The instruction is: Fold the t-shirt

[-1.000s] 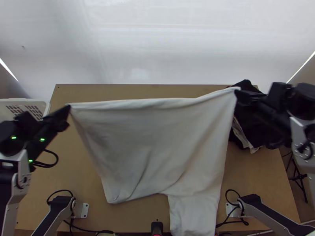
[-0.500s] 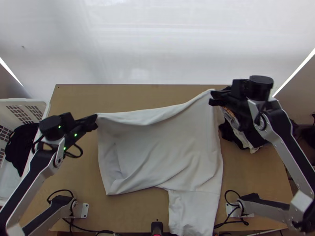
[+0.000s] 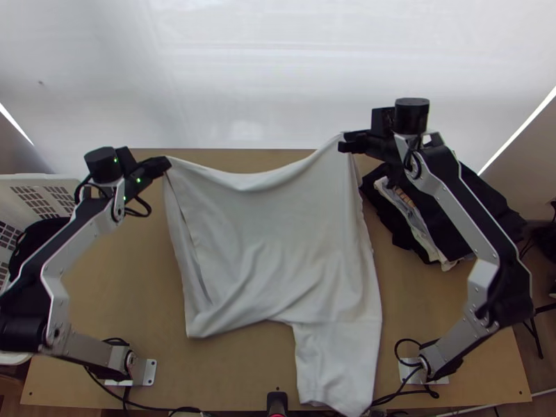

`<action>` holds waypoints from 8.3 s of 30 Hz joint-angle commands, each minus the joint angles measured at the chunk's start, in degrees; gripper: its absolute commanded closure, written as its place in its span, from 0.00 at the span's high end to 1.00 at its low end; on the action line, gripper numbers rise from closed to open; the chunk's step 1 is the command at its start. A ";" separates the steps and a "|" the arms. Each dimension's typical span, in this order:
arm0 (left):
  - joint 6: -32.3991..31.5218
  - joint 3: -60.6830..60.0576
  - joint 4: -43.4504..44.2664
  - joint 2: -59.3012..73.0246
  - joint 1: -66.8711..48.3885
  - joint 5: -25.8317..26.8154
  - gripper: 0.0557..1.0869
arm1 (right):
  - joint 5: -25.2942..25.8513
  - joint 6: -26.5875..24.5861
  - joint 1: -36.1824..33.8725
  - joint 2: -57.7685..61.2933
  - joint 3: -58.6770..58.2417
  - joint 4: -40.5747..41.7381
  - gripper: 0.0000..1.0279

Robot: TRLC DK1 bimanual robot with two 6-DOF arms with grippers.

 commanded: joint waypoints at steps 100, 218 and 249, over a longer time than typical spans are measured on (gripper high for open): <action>9.79 0.99 -44.99 -23.65 -5.25 2.03 0.96 | -1.53 6.56 5.96 -34.07 -65.37 -19.08 0.30; -9.29 47.83 -42.97 -5.37 11.80 10.02 0.04 | 7.70 10.69 -7.92 -8.49 28.40 -15.03 0.03; -26.78 55.74 -33.92 -33.85 24.46 12.13 0.03 | 9.63 9.90 -14.43 -46.81 33.77 -22.42 0.03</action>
